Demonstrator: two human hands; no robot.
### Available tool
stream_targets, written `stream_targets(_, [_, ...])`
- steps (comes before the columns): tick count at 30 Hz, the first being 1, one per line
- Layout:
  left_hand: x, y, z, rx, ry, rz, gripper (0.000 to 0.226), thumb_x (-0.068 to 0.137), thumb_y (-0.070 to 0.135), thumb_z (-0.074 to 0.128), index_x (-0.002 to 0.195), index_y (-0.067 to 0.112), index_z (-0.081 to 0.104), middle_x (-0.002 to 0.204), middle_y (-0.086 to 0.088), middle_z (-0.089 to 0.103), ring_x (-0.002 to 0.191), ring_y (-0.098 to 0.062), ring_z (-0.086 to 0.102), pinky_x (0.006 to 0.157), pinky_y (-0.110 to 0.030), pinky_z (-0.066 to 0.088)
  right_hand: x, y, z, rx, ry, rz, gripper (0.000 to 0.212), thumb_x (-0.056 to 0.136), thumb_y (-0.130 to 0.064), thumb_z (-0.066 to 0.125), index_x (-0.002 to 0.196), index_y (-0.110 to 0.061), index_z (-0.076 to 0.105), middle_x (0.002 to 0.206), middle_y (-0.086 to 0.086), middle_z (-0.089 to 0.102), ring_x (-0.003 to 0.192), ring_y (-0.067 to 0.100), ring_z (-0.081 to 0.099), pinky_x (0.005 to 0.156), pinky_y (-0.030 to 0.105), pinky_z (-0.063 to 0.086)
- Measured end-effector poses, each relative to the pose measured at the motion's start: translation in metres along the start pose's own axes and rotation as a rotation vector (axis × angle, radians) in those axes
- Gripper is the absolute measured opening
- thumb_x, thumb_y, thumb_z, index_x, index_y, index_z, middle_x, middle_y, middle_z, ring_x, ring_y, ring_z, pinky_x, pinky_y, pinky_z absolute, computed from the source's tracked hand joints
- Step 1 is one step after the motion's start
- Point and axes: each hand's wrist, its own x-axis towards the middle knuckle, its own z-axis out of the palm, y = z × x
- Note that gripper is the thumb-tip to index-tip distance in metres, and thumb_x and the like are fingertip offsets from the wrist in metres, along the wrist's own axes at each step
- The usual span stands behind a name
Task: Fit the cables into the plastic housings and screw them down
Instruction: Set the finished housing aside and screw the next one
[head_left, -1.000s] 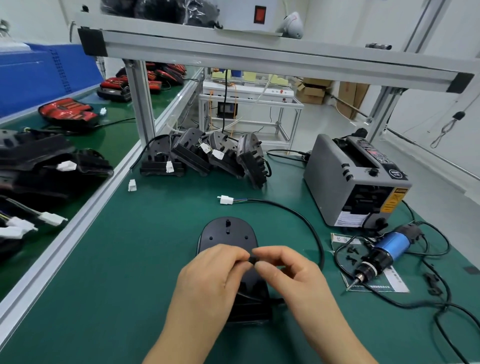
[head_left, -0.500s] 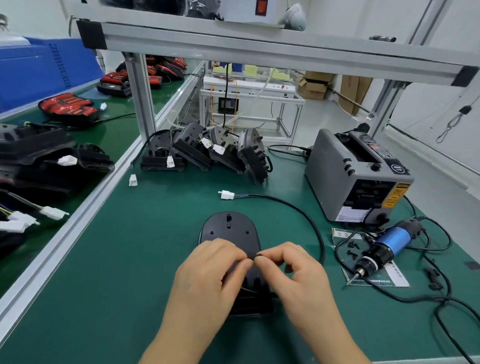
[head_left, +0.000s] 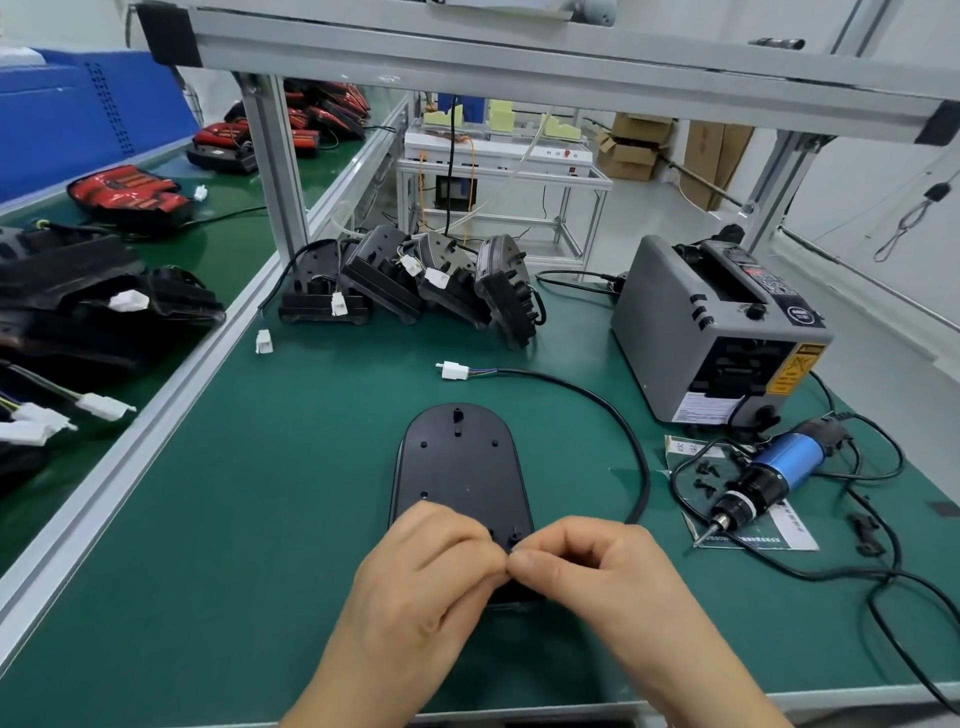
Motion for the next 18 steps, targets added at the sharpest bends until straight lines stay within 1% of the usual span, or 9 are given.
stream_targets(2, [-0.007,0.000,0.003,0.011,0.020,0.012,0.007,0.089,0.014,0.063,0.083,0.014,0.066,0.085,0.007,0.058,0.077,-0.016,0.051,0.068,-0.027,0.043,-0.002,0.001,0.000,-0.017,-0.017,0.024,0.010,0.076,-0.016,0.076,0.070,-0.023,0.075,0.067,-0.004,0.069,0.064,0.002,0.058,0.065,0.016,0.048])
stream_targets(4, [-0.013,-0.001,0.004,0.010,0.058,-0.013,0.004,0.089,0.016,0.062,0.088,0.017,0.066,0.088,0.007,0.058,0.080,-0.016,0.051,0.072,-0.025,0.043,-0.002,0.002,0.001,-0.032,-0.001,0.035,0.009,0.076,-0.019,0.076,0.069,-0.026,0.075,0.065,-0.005,0.068,0.062,0.001,0.056,0.064,0.015,0.046])
stream_targets(7, [-0.015,-0.003,0.001,0.029,0.106,-0.151,0.016,0.089,0.023,0.059,0.094,0.015,0.072,0.092,0.006,0.059,0.088,-0.013,0.053,0.081,-0.019,0.041,-0.001,0.004,0.004,-0.091,0.064,0.036,0.009,0.074,-0.026,0.075,0.068,-0.032,0.073,0.061,-0.008,0.066,0.058,-0.001,0.053,0.060,0.013,0.044])
stream_targets(9, [-0.010,-0.004,-0.002,0.059,0.058,-0.210,0.021,0.087,0.028,0.058,0.094,0.015,0.073,0.093,0.007,0.059,0.090,-0.009,0.052,0.082,-0.017,0.040,0.001,0.005,0.008,-0.143,0.097,0.029,0.010,0.074,-0.028,0.074,0.068,-0.036,0.072,0.061,-0.011,0.066,0.056,-0.003,0.052,0.060,0.013,0.043])
stream_targets(11, [-0.005,-0.004,-0.004,0.084,-0.004,-0.216,0.022,0.085,0.031,0.057,0.089,0.016,0.074,0.090,0.009,0.059,0.087,-0.007,0.051,0.078,-0.018,0.041,0.002,0.007,0.010,-0.198,0.125,0.016,0.010,0.075,-0.031,0.073,0.071,-0.039,0.070,0.065,-0.013,0.067,0.059,-0.004,0.055,0.063,0.016,0.045])
stream_targets(14, [-0.001,-0.004,-0.005,0.077,-0.036,-0.221,0.022,0.085,0.032,0.056,0.084,0.018,0.072,0.087,0.010,0.059,0.085,-0.005,0.052,0.074,-0.019,0.043,0.001,0.009,0.011,-0.289,0.163,-0.008,0.010,0.075,-0.036,0.072,0.074,-0.045,0.068,0.071,-0.018,0.067,0.065,-0.002,0.057,0.066,0.019,0.046])
stream_targets(16, [-0.001,-0.005,-0.007,0.076,-0.055,-0.222,0.022,0.085,0.032,0.055,0.085,0.018,0.071,0.088,0.011,0.058,0.084,-0.006,0.052,0.073,-0.020,0.043,0.001,0.009,0.013,-0.380,0.190,-0.042,0.009,0.075,-0.040,0.071,0.069,-0.045,0.067,0.077,-0.023,0.065,0.072,-0.001,0.058,0.069,0.019,0.046])
stream_targets(18, [-0.001,-0.006,-0.009,0.095,-0.090,-0.206,0.022,0.086,0.031,0.054,0.087,0.017,0.070,0.090,0.010,0.058,0.085,-0.008,0.053,0.073,-0.021,0.043,0.001,0.009,0.015,-0.473,0.206,-0.089,0.017,0.075,-0.043,0.069,0.059,-0.043,0.063,0.083,-0.029,0.062,0.078,-0.001,0.057,0.073,0.020,0.045])
